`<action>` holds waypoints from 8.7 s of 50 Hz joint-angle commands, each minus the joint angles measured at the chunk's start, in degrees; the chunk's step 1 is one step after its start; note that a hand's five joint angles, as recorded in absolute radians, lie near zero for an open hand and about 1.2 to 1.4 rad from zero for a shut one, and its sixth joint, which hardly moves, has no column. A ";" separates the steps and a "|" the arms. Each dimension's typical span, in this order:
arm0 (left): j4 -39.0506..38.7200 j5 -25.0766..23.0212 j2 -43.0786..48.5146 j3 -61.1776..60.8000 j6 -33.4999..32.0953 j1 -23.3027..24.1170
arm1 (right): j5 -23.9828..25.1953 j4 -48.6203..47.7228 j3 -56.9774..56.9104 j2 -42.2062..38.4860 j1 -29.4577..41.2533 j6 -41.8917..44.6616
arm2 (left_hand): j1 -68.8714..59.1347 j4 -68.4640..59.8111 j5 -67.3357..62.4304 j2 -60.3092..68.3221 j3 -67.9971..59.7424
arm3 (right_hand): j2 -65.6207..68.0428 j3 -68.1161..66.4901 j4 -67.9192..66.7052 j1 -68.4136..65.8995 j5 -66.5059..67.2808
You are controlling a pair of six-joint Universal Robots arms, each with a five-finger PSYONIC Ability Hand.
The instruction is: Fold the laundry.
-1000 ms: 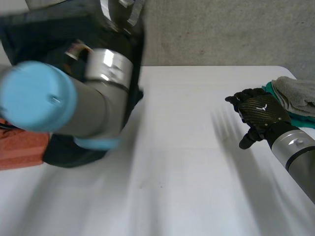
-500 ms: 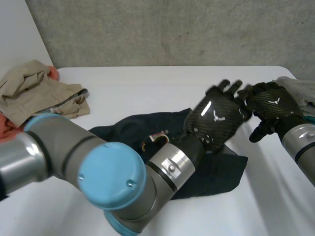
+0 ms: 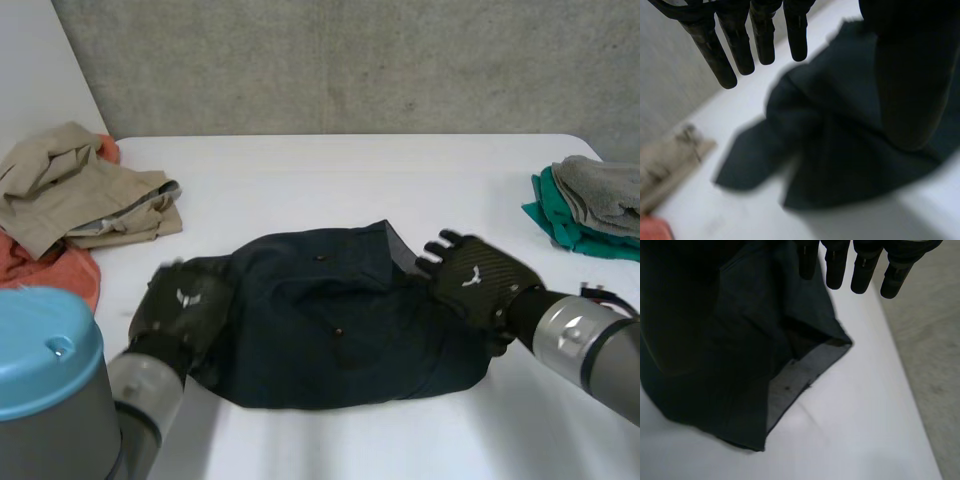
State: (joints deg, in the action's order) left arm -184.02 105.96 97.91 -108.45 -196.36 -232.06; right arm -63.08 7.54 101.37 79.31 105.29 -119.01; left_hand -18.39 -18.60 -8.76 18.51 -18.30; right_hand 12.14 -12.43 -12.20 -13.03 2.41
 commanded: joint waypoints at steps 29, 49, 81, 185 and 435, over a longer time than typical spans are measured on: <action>-7.32 -2.51 10.39 9.92 5.55 0.64 | 1.56 -2.62 -10.05 -8.93 2.64 -7.62 | -61.61 -61.40 -61.24 61.49 -61.70 | 67.86 -67.57 -67.80 -66.97 67.59; -4.25 -6.81 -12.46 23.80 -2.72 1.17 | -0.29 4.14 -19.53 18.40 -2.28 -24.49 | -61.61 -61.40 -61.24 61.49 -61.70 | 67.86 -67.57 -67.80 -66.97 67.59; 12.63 -17.52 7.74 6.94 19.34 2.22 | -11.19 -0.68 -14.27 4.89 -2.10 -26.97 | -26.65 -26.43 -26.27 26.53 -26.73 | 67.86 -67.57 -67.80 -66.97 67.59; -10.55 -3.31 39.91 63.10 1.24 -14.91 | -19.54 -40.19 -45.11 -36.75 9.85 -33.74 | -61.30 -61.09 -60.93 61.18 -61.39 | 23.58 -23.29 -23.52 -22.69 23.31; 18.34 0.57 2.47 5.54 -10.00 3.62 | -23.84 -5.71 -0.65 -1.71 3.52 -9.76 | -61.61 -61.40 -61.24 61.49 -61.70 | 67.86 -67.57 -67.80 -66.97 67.59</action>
State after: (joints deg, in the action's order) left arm -173.58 106.98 106.75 -93.04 -202.58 -233.36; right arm -86.57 -8.02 100.19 73.58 108.87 -143.66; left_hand -65.25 -68.77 -57.60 68.77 -68.47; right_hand 66.84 -67.59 -68.75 -63.09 55.53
